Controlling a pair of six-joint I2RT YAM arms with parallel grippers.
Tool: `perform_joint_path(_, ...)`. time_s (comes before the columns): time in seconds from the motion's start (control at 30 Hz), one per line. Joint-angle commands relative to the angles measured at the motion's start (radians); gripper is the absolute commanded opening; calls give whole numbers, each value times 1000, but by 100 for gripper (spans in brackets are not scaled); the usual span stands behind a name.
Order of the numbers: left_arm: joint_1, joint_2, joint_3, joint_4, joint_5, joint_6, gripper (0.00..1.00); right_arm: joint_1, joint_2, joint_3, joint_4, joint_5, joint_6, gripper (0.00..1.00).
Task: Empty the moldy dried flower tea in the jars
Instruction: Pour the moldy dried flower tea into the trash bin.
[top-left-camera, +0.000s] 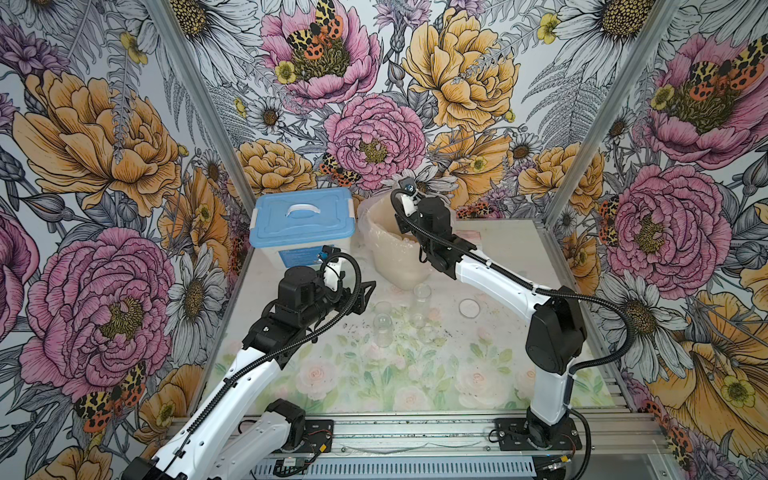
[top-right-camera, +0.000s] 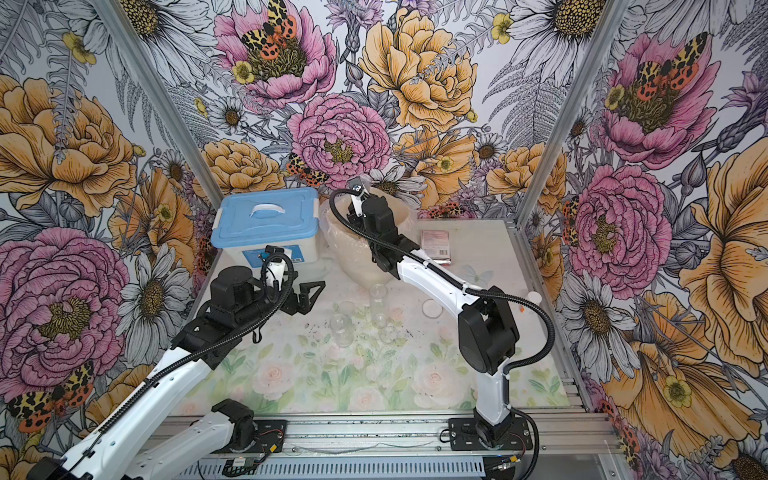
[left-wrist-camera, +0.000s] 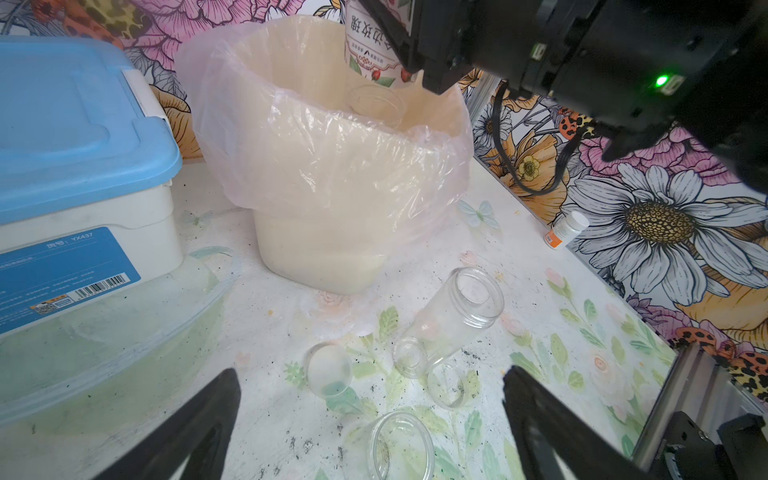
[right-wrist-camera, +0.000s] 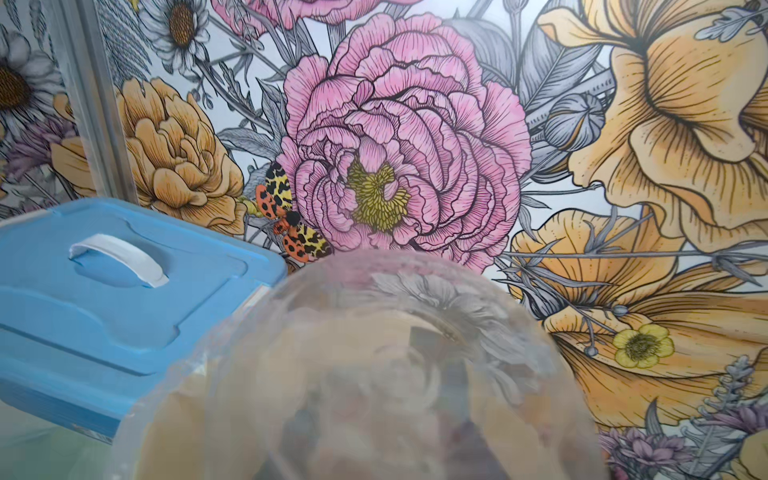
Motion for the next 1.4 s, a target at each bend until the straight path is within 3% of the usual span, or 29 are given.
perform_joint_path(0.0, 10, 2, -12, 16, 0, 8, 99, 0, 13, 57, 8, 91, -122, 29)
perform_joint_path(0.1, 10, 2, -12, 17, -1, 8, 99, -36, -20, 61, 1, 58, 55, 27)
perform_joint_path(0.2, 10, 2, -12, 16, -1, 8, 99, -110, -60, 46, -18, -131, 400, 25)
perform_joint_path(0.27, 12, 1, -12, 16, 1, 7, 99, -136, -61, 57, -17, -219, 531, 23)
perform_joint_path(0.37, 12, 0, -13, 17, 2, 7, 99, -100, -49, 89, -49, -238, 398, 23)
perform_joint_path(0.47, 13, -1, -14, 16, 3, 8, 99, -14, -20, 110, -86, -76, 67, 23)
perform_joint_path(0.53, 13, 0, -13, 16, 3, 6, 99, 16, 4, 119, -87, 15, -65, 23)
perform_joint_path(0.6, 14, 2, -13, 16, 4, 7, 99, 3, 2, 120, -99, 13, -4, 22)
perform_joint_path(0.77, 16, 5, -13, 16, 7, 7, 99, -113, -47, 101, -91, -234, 446, 20)
perform_joint_path(0.83, 16, 5, -12, 17, 8, 5, 99, -94, -40, 118, -102, -215, 369, 20)
perform_joint_path(0.97, 18, 7, -11, 18, 9, 5, 99, -2, 8, 153, -124, 7, -4, 21)
perform_joint_path(1.03, 19, 5, -11, 18, 9, 5, 99, -5, 10, 154, -129, 31, 13, 21)
perform_joint_path(1.13, 20, 7, -12, 18, 9, 5, 99, -87, -36, 118, -123, -153, 319, 21)
perform_joint_path(1.2, 20, 7, -12, 18, 9, 5, 99, -125, -47, 107, -104, -228, 453, 20)
perform_joint_path(1.27, 21, 8, -12, 18, 12, 4, 99, -109, -45, 121, -113, -205, 373, 19)
perform_joint_path(1.37, 21, 8, -12, 19, 14, 4, 99, -34, -13, 151, -132, -2, 63, 21)
